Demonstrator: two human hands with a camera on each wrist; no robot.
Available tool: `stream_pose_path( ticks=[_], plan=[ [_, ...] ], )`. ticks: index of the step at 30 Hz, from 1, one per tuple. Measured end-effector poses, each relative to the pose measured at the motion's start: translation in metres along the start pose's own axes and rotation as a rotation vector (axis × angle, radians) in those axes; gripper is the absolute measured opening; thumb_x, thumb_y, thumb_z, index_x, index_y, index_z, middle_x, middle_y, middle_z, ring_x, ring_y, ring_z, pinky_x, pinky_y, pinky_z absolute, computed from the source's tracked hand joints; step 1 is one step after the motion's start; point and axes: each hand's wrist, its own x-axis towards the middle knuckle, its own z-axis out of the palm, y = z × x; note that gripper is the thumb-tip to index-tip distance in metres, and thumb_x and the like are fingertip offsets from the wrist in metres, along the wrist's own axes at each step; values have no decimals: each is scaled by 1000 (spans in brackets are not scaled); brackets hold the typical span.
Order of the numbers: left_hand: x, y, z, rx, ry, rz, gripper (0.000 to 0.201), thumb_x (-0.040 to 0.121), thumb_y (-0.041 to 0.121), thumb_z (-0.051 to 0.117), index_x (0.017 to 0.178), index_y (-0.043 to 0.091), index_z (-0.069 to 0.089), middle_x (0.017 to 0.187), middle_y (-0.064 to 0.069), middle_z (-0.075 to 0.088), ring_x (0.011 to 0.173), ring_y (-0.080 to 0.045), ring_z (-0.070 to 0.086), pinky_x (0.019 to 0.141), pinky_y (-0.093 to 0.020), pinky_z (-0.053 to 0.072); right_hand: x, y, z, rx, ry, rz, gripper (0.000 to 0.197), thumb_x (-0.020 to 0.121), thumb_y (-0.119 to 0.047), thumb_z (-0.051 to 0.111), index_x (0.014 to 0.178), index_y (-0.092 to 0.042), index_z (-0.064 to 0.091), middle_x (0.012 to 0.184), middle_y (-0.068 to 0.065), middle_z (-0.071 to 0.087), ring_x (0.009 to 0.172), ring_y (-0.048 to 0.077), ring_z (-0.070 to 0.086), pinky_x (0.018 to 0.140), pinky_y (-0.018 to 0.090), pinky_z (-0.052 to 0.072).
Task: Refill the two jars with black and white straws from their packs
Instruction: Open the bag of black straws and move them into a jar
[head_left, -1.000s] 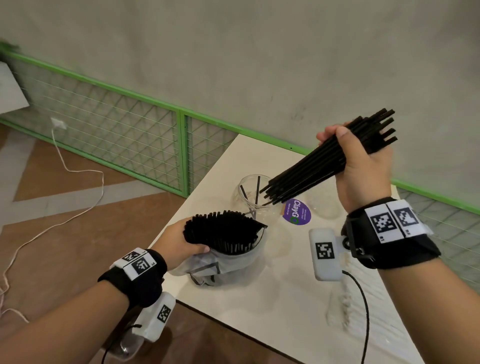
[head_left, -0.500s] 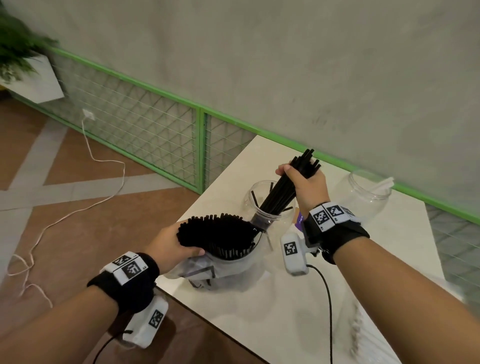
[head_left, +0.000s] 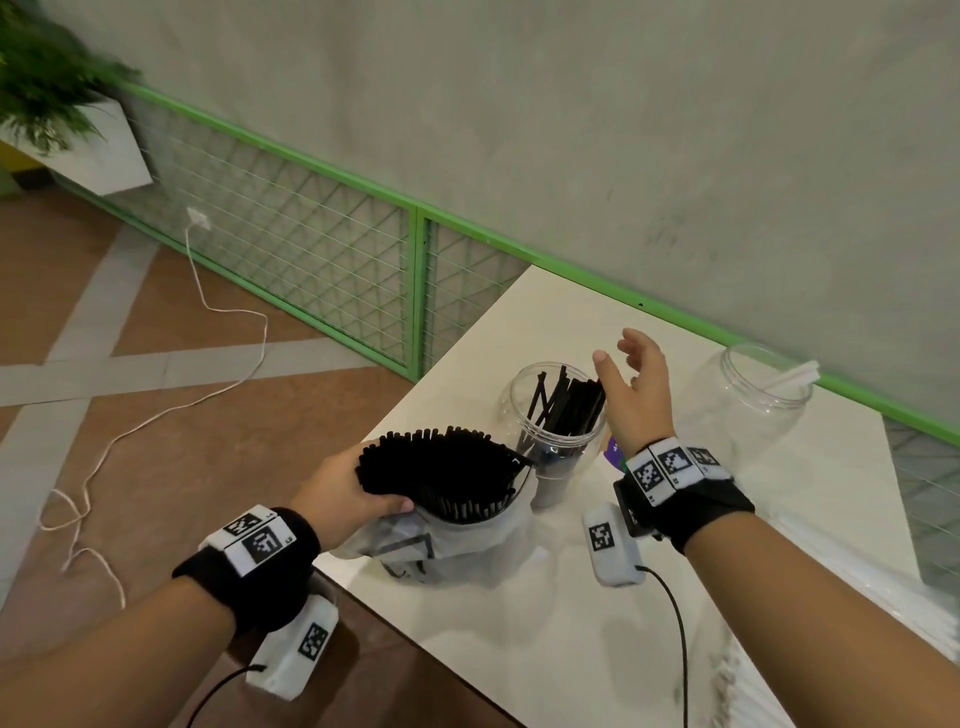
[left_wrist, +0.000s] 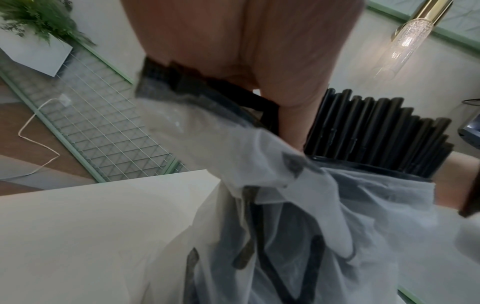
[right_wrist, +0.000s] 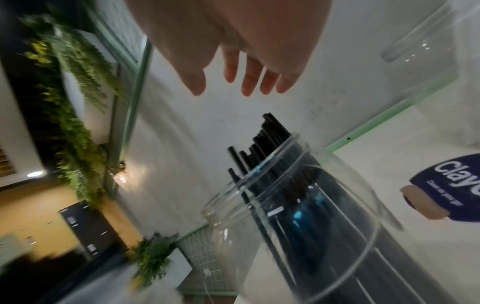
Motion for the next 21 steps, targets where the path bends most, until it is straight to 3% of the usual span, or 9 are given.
stream_pose_path(
  ticks=[3, 5, 9, 11, 13, 15, 18, 19, 21],
  plan=[
    [1, -2, 0, -10, 5, -7, 44, 67, 15, 83, 102, 27, 60, 97, 9, 67, 94, -10, 61, 77, -22, 43, -32, -15, -9, 66, -55, -104, 26, 87, -40, 55, 110, -28, 54, 110, -5, 58, 103, 9, 54, 88, 28, 45],
    [1, -3, 0, -8, 0, -11, 45, 67, 16, 83, 104, 27, 60, 98, 9, 67, 94, -10, 60, 78, -24, 43, -60, -22, -14, 100, -188, -129, 28, 84, -45, 57, 106, -26, 58, 103, -7, 62, 93, 3, 58, 81, 21, 46],
    [1, -1, 0, 11, -5, 6, 40, 68, 17, 83, 92, 35, 56, 93, 13, 64, 87, -1, 58, 71, -15, 41, -105, -18, -8, 60, -501, -115, 66, 70, -54, 69, 127, -26, 51, 117, -11, 60, 105, 2, 57, 86, 16, 47],
    [0, 1, 1, 20, 1, 20, 41, 69, 16, 82, 89, 37, 53, 90, 16, 62, 85, 5, 54, 67, -10, 39, -116, -12, -3, 36, -570, -74, 83, 68, -48, 79, 138, -25, 42, 127, -14, 55, 115, -1, 52, 92, 12, 43],
    [-1, 0, 1, 21, 4, 18, 41, 68, 15, 82, 90, 35, 54, 89, 17, 61, 84, 4, 54, 67, -9, 38, -121, -8, 2, -18, -583, -37, 84, 68, -41, 82, 140, -26, 40, 130, -15, 51, 120, -2, 48, 92, 8, 40],
    [-2, -3, 2, 21, 2, 7, 39, 68, 16, 83, 96, 28, 57, 90, 13, 63, 85, -5, 58, 68, -13, 40, -124, -3, 8, -120, -604, -38, 80, 70, -44, 81, 137, -29, 41, 129, -14, 49, 122, 5, 46, 95, 16, 42],
    [-3, -7, 3, 48, -12, -7, 44, 68, 19, 83, 106, 17, 61, 97, 3, 67, 92, -14, 61, 78, -25, 45, -129, 8, 15, -177, -658, -59, 78, 69, -58, 74, 134, -26, 47, 129, -9, 51, 123, 11, 45, 104, 38, 41],
    [-3, -9, 4, 51, -16, -13, 45, 69, 19, 82, 108, 15, 61, 99, 1, 67, 93, -15, 61, 80, -26, 46, -130, 11, 17, -192, -664, -86, 79, 68, -63, 70, 134, -26, 48, 129, -7, 53, 123, 13, 45, 106, 39, 39],
    [-5, -10, 5, 52, -12, -19, 45, 68, 18, 82, 109, 13, 62, 100, 0, 68, 94, -17, 62, 81, -29, 47, -133, 12, 19, -264, -628, -164, 82, 66, -69, 63, 133, -25, 49, 130, -4, 51, 123, 15, 43, 107, 33, 33]
  ],
)
